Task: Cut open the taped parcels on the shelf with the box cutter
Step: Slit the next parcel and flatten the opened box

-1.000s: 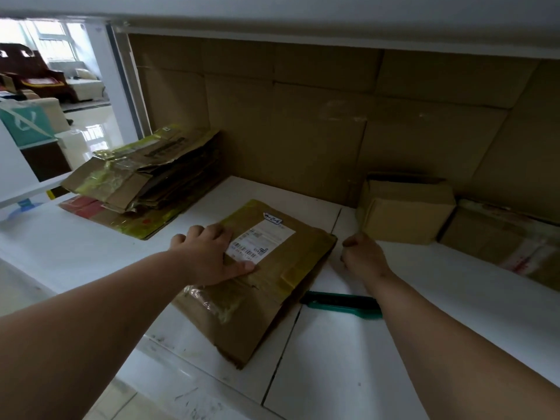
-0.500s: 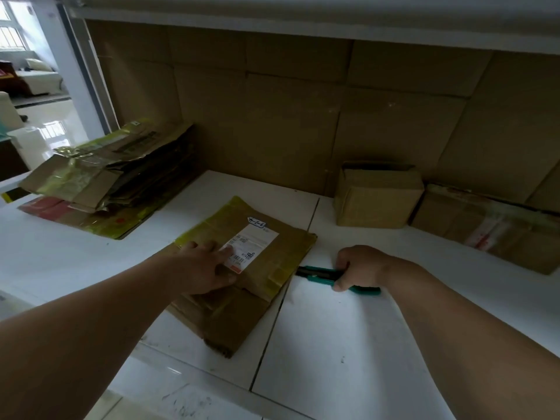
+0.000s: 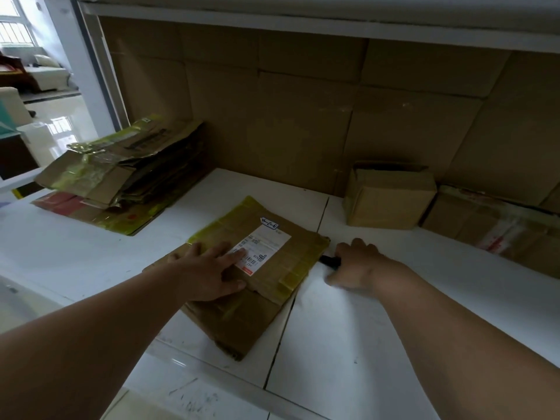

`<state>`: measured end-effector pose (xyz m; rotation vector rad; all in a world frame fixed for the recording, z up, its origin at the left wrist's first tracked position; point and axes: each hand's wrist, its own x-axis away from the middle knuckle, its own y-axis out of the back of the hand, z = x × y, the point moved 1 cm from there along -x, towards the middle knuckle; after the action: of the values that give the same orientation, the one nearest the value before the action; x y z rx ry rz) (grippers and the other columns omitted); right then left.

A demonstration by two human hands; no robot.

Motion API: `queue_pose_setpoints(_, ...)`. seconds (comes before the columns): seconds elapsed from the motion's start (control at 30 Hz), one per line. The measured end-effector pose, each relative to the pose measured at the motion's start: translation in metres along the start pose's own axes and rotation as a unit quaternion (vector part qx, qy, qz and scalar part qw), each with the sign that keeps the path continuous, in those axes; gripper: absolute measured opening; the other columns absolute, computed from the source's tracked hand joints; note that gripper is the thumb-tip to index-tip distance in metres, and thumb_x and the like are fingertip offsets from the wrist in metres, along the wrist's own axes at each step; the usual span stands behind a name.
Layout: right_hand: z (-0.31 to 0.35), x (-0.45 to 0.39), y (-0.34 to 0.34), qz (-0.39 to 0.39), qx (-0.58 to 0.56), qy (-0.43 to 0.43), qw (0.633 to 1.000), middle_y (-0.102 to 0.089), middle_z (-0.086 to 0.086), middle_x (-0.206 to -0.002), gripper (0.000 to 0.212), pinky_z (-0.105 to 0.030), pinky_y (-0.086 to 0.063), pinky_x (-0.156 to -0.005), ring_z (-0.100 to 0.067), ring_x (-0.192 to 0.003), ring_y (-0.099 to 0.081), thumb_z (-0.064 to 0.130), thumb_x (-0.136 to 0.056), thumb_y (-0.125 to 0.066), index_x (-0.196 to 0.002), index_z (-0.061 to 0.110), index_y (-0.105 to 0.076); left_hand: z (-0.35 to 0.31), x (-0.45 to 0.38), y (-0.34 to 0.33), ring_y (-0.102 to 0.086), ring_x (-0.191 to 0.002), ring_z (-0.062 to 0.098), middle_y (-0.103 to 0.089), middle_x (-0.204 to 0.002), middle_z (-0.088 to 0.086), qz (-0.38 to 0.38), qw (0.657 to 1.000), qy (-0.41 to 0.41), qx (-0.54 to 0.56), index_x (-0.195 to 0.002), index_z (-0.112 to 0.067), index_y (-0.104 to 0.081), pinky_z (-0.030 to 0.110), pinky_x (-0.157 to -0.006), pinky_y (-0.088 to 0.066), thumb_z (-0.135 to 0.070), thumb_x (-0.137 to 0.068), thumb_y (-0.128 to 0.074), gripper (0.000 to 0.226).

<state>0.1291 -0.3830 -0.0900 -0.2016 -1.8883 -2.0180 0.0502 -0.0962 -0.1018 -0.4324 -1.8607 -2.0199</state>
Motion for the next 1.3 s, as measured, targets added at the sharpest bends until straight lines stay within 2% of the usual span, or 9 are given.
queue_pose_setpoints(0.17, -0.028, 0.004, 0.008, -0.01, 0.018, -0.037, 0.999, -0.046, -0.001, -0.091, 0.036, -0.025, -0.036, -0.059, -0.016, -0.081, -0.05, 0.041, -0.101, -0.04, -0.114, 0.009, -0.05, 0.001, 0.002, 0.006, -0.009, -0.148, 0.037, 0.008, -0.163, -0.011, -0.013, 1.0, -0.012, -0.025, -0.149, -0.052, 0.01, 0.053, -0.116, -0.02, -0.083, -0.084, -0.025, 0.08)
queue_pose_setpoints(0.3, -0.016, 0.009, 0.013, -0.073, 0.017, -0.084, 0.994, -0.044, -0.011, -0.137, 0.049, -0.04, -0.04, -0.102, -0.031, -0.127, -0.045, 0.032, -0.099, -0.045, -0.143, 0.013, -0.038, -0.007, 0.001, 0.018, -0.023, -0.144, 0.031, -0.003, -0.163, -0.005, -0.004, 0.999, -0.015, -0.032, -0.152, -0.049, 0.001, 0.046, -0.115, -0.024, -0.081, -0.085, -0.025, 0.078)
queue_pose_setpoints(0.47, 0.063, 0.008, -0.008, -0.149, -0.083, 0.144, 0.975, -0.009, -0.004, -0.165, 0.066, -0.042, -0.014, -0.12, -0.025, -0.15, -0.013, 0.052, -0.101, -0.032, -0.156, 0.02, -0.015, -0.02, -0.002, 0.025, -0.034, -0.136, 0.028, -0.014, -0.158, 0.002, -0.017, 0.998, -0.022, -0.059, -0.151, -0.05, -0.004, 0.04, -0.111, -0.032, -0.068, -0.093, -0.027, 0.065)
queue_pose_setpoints(0.6, 0.075, 0.006, -0.055, -0.058, 0.016, 0.146, 0.987, 0.014, 0.0, -0.164, 0.093, -0.05, 0.009, -0.118, -0.018, -0.15, 0.014, 0.079, -0.087, -0.011, -0.157, 0.021, 0.008, -0.007, 0.001, 0.013, -0.037, -0.128, 0.029, -0.027, -0.148, 0.004, -0.062, 0.996, 0.0, -0.063, -0.152, -0.041, -0.014, 0.041, -0.102, -0.037, -0.07, -0.091, -0.028, 0.068)
queue_pose_setpoints(0.7, 0.075, 0.001, -0.051, -0.045, 0.073, 0.133, 0.987, 0.014, -0.001, -0.164, 0.099, -0.054, 0.019, -0.113, -0.017, -0.15, 0.015, 0.084, -0.081, -0.008, -0.155, 0.022, 0.013, 0.001, 0.003, -0.006, -0.015, -0.143, 0.032, -0.014, -0.157, 0.005, -0.097, 0.994, -0.006, -0.05, -0.154, -0.033, -0.013, 0.047, -0.116, -0.018, -0.072, -0.091, -0.023, 0.075)
queue_pose_setpoints(0.8, 0.09, -0.001, -0.032, -0.059, 0.089, 0.14, 0.984, 0.001, -0.005, -0.165, 0.098, -0.057, 0.016, -0.114, -0.022, -0.151, 0.004, 0.081, -0.078, -0.016, -0.157, 0.025, -0.001, 0.004, 0.0, -0.017, 0.016, -0.149, 0.027, 0.013, -0.163, 0.001, -0.09, 0.995, -0.036, 0.008, -0.156, -0.027, 0.0, 0.045, -0.12, 0.005, -0.068, -0.095, -0.02, 0.077)
queue_pose_setpoints(0.93, 0.097, 0.009, -0.057, -0.079, 0.037, 0.13, 0.988, 0.012, -0.007, -0.165, 0.084, -0.048, 0.011, -0.12, -0.023, -0.15, 0.016, 0.07, -0.094, -0.015, -0.157, 0.017, 0.002, 0.008, -0.003, -0.018, 0.018, -0.148, 0.023, 0.019, -0.162, -0.002, -0.047, 0.997, -0.048, 0.038, -0.155, -0.029, 0.008, 0.043, -0.119, 0.003, -0.071, -0.093, -0.021, 0.08)
queue_pose_setpoints(1.17, 0.096, -0.001, -0.036, -0.088, -0.011, 0.123, 0.988, -0.025, -0.007, -0.158, 0.081, -0.046, -0.017, -0.118, -0.026, -0.144, -0.024, 0.071, -0.09, -0.026, -0.153, 0.02, -0.022, 0.01, -0.006, -0.001, -0.028, -0.135, 0.03, -0.018, -0.157, 0.0, -0.07, 0.994, -0.06, -0.055, -0.153, -0.038, -0.003, 0.048, -0.107, -0.026, -0.077, -0.088, -0.022, 0.078)
queue_pose_setpoints(1.3, 0.094, 0.001, -0.052, -0.068, 0.051, 0.12, 0.989, -0.003, -0.004, -0.165, 0.085, -0.048, -0.003, -0.121, -0.022, -0.15, -0.003, 0.072, -0.092, -0.016, -0.157, 0.019, -0.004, 0.005, -0.011, 0.006, -0.039, -0.128, 0.03, -0.036, -0.146, 0.007, -0.132, 0.986, -0.051, -0.09, -0.149, -0.031, -0.024, 0.046, -0.104, -0.03, -0.07, -0.092, -0.022, 0.069)
